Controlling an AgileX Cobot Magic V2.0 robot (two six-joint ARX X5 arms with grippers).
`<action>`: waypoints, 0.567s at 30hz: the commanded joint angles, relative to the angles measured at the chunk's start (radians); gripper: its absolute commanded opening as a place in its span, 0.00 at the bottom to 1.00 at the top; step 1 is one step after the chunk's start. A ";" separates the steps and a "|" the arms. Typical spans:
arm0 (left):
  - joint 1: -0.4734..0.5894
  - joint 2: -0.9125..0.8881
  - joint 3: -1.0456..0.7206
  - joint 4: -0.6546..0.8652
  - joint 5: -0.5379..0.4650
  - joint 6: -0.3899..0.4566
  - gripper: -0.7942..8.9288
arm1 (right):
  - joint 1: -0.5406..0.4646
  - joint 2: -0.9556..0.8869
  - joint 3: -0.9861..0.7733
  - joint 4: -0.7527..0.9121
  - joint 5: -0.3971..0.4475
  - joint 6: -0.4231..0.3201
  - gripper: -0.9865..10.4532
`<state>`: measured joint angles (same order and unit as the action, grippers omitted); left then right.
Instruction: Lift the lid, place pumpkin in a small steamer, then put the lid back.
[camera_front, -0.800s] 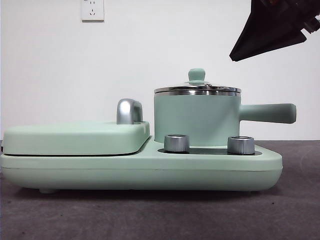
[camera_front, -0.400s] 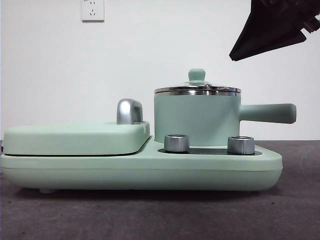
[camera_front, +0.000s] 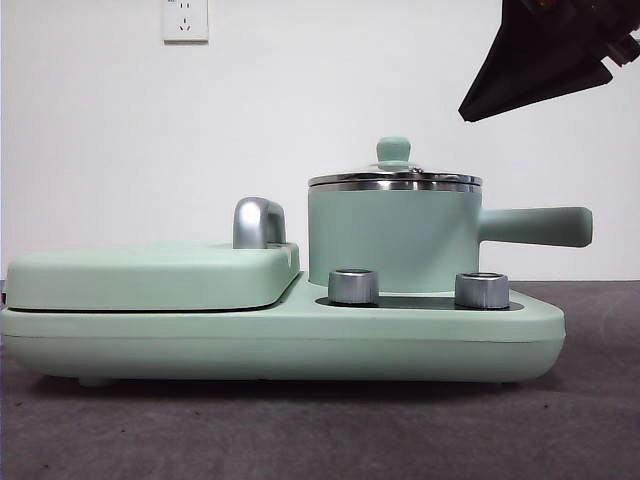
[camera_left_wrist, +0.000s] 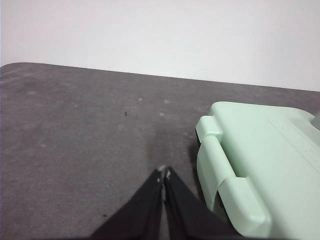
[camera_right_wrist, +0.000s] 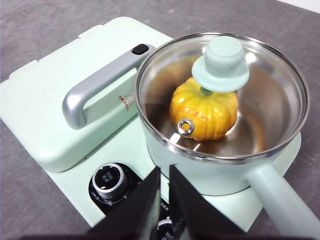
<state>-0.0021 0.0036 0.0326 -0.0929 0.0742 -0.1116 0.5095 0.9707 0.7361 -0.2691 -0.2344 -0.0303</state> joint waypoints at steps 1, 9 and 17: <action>0.002 0.000 -0.020 0.011 -0.003 0.017 0.09 | 0.005 0.005 0.005 0.014 -0.001 -0.003 0.11; 0.002 0.000 -0.020 0.011 -0.003 0.017 0.09 | -0.010 -0.022 0.001 0.001 0.040 -0.042 0.11; 0.002 0.000 -0.020 0.011 -0.003 0.016 0.09 | -0.145 -0.322 -0.245 0.178 0.104 -0.026 0.11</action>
<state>-0.0021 0.0036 0.0326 -0.0933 0.0742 -0.1112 0.3748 0.6781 0.5232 -0.1028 -0.1287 -0.0563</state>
